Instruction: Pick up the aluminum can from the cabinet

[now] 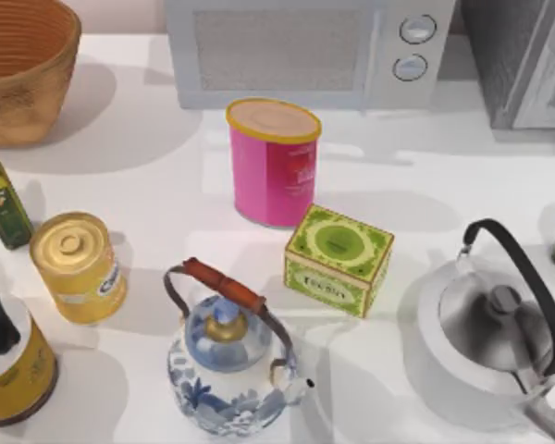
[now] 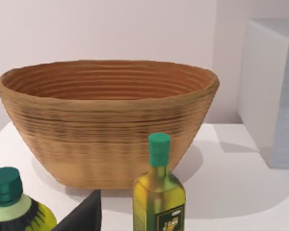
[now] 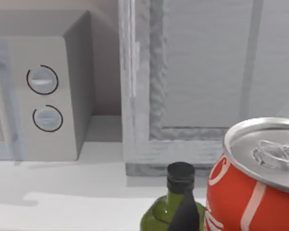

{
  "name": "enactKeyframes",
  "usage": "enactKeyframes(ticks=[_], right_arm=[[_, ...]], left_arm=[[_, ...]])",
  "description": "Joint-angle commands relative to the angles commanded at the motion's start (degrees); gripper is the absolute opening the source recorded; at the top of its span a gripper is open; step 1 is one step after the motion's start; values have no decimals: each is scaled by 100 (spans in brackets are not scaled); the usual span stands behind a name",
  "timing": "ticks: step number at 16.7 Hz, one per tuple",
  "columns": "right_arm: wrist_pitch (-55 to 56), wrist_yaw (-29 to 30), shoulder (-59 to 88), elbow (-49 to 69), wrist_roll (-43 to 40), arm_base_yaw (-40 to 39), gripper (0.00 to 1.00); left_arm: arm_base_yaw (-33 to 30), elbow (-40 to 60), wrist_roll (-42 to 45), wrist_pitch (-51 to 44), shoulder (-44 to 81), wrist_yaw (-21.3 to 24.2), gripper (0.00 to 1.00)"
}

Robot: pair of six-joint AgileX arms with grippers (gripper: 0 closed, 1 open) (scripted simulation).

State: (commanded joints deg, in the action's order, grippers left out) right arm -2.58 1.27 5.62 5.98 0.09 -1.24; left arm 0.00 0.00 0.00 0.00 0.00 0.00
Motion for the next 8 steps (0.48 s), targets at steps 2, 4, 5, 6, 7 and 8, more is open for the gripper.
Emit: enactKeyframes(ticks=[2, 4, 5, 6, 7, 8], right_arm=[[176, -87, -393, -422, -6, 85, 0], [258, -127, -562, -599, -9, 124, 0], [258, -127, -562, -599, -9, 124, 0], [258, -127, -562, -599, -9, 124, 0], [258, -127, -562, -599, -9, 124, 0], [244, -125, -530, -607, 1, 106, 0]], left_arm=[[0, 0, 0, 0, 0, 0, 100], [0, 0, 0, 0, 0, 0, 100], [0, 0, 0, 0, 0, 0, 100], [0, 0, 0, 0, 0, 0, 100], [0, 0, 0, 0, 0, 0, 100], [0, 0, 0, 0, 0, 0, 100]])
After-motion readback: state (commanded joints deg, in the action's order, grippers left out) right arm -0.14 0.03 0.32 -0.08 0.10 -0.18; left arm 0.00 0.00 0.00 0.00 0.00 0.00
